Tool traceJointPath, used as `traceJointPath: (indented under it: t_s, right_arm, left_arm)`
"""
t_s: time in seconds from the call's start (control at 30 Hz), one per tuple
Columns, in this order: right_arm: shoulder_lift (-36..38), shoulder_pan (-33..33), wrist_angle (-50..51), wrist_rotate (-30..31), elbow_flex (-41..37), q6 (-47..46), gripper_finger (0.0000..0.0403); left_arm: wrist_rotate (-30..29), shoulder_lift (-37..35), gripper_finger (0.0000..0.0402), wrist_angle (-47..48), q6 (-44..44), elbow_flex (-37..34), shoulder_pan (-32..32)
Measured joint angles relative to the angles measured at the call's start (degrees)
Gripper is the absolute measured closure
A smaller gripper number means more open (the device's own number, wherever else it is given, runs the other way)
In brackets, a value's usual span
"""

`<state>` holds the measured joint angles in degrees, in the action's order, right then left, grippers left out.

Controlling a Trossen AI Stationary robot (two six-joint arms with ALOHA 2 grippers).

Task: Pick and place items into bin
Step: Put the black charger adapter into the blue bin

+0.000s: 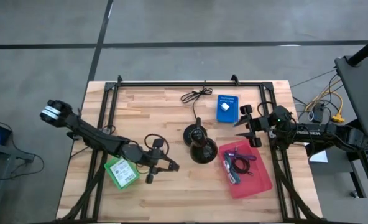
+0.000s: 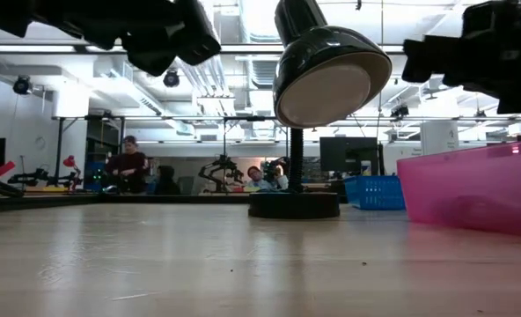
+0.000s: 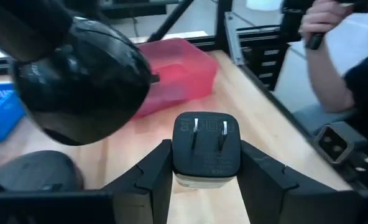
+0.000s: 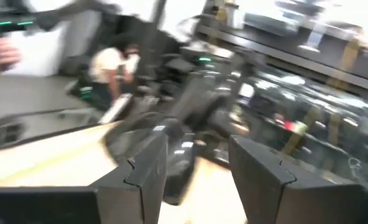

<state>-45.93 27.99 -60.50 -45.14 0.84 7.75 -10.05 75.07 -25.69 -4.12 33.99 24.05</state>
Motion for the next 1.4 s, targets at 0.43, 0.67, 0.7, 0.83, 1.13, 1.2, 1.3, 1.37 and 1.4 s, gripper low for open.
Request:
traceJointPath:
  t_s: [0.43, 0.67, 0.7, 0.83, 1.13, 1.2, 1.3, 1.37, 1.4]
  right_arm:
    - [0.1, -7.2, 0.2, -1.2, 0.0, 11.7, 0.0241]
    - [0.0, -15.8, 3.3, 0.4, 0.0, 25.4, 0.0243]
    - [0.0, -17.0, 4.0, 0.8, 0.0, 27.6, 0.0243]
    - [0.0, -22.2, 4.2, 8.9, 0.0, 32.5, 0.0245]
    - [-1.5, -35.5, 6.3, 18.2, 0.4, 46.6, 0.0241]
    - [-2.0, -38.6, 6.6, 24.0, 1.0, 47.6, 0.0237]
    - [-3.6, -42.4, 6.8, 33.5, 2.3, 48.4, 0.0231]
    - [-5.6, -44.4, 7.0, 37.3, 3.7, 48.4, 0.0227]
    - [-6.6, -45.2, 7.3, 38.3, 4.4, 48.4, 0.0224]
  left_arm:
    - [-5.1, 3.1, 0.0271, -11.6, 8.8, 1.6, 1.2]
    - [-8.5, 6.2, 0.0271, -13.8, 9.5, 5.9, 1.4]
    - [-8.5, 6.8, 0.0271, -13.9, 10.2, 6.5, 1.5]
    - [-8.5, 9.5, 0.0271, -14.0, 10.7, 8.6, 1.5]
    - [-8.6, 13.6, 0.0271, -14.1, 12.0, 13.1, 1.9]
    - [-9.0, 13.9, 0.0271, -14.4, 12.0, 13.8, 1.9]
    - [-10.6, 13.9, 0.0271, -14.3, 12.0, 14.5, 1.9]
    - [-11.2, 13.9, 0.0271, -14.6, 12.0, 14.8, 1.9]
    - [-11.5, 13.9, 0.0271, -14.7, 12.0, 14.9, 1.9]
